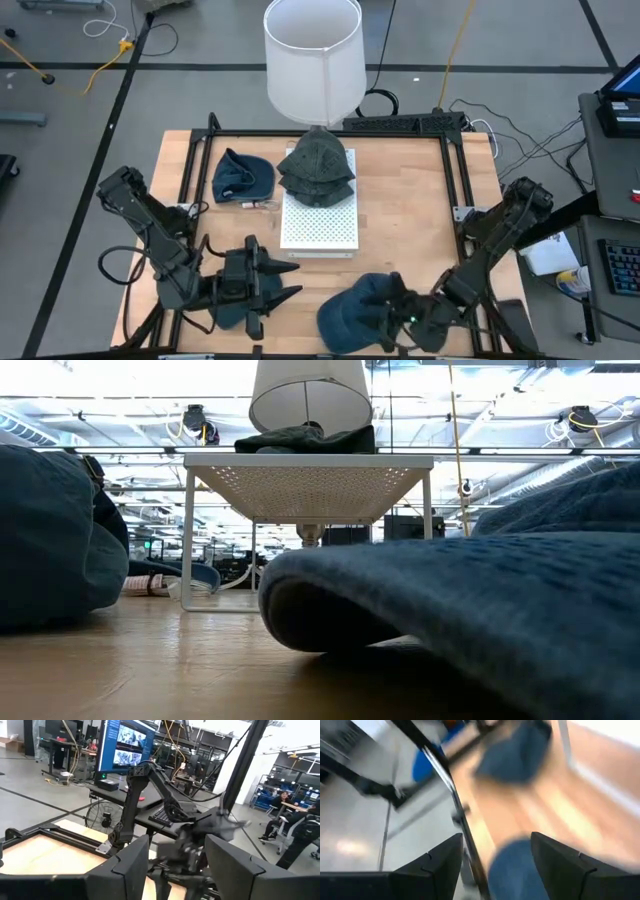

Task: Pick & Place hat
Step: Put the bottom blue cap on the shelf

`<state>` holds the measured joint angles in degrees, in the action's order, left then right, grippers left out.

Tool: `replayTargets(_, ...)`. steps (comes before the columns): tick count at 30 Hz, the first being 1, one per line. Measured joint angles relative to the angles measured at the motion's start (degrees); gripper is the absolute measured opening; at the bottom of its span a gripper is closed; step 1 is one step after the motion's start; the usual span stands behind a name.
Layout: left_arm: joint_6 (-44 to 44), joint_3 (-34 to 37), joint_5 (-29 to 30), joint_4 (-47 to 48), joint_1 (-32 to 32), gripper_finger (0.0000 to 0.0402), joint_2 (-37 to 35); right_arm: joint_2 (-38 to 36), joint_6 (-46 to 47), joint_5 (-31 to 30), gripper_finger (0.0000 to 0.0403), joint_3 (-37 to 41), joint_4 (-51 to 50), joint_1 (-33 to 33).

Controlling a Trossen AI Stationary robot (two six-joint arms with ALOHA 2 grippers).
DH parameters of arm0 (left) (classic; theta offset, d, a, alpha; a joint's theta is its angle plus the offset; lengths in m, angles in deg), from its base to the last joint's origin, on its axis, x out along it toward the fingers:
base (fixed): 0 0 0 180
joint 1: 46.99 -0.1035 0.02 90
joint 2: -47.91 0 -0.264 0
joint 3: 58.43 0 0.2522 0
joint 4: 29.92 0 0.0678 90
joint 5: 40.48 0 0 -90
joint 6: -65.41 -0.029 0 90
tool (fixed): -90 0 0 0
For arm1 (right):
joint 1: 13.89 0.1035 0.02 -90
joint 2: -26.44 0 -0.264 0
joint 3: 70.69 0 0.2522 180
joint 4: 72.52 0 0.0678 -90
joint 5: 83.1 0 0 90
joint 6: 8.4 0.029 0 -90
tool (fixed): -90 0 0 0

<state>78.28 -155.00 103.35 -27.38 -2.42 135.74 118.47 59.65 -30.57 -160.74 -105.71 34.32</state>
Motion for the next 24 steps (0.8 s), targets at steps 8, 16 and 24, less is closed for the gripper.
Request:
replayTargets(8, 0.01, 0.0, 0.01, -0.04, -0.06, 0.0198, 0.0, -0.02, 18.88, 28.41, 0.021, 0.12, -13.94, -4.65)
replayTargets(16, -0.33, 0.0, 0.04, 0.0, -0.08, 0.0198, 0.0, 0.01, 27.29, 34.08, 0.0203, 0.15, -24.57, -6.27)
replayTargets(24, -0.6, 0.0, -4.36, 1.18, -1.03, 0.0198, 0.01, 0.22, 28.29, 33.06, 0.0203, 7.55, -15.3, -6.69)
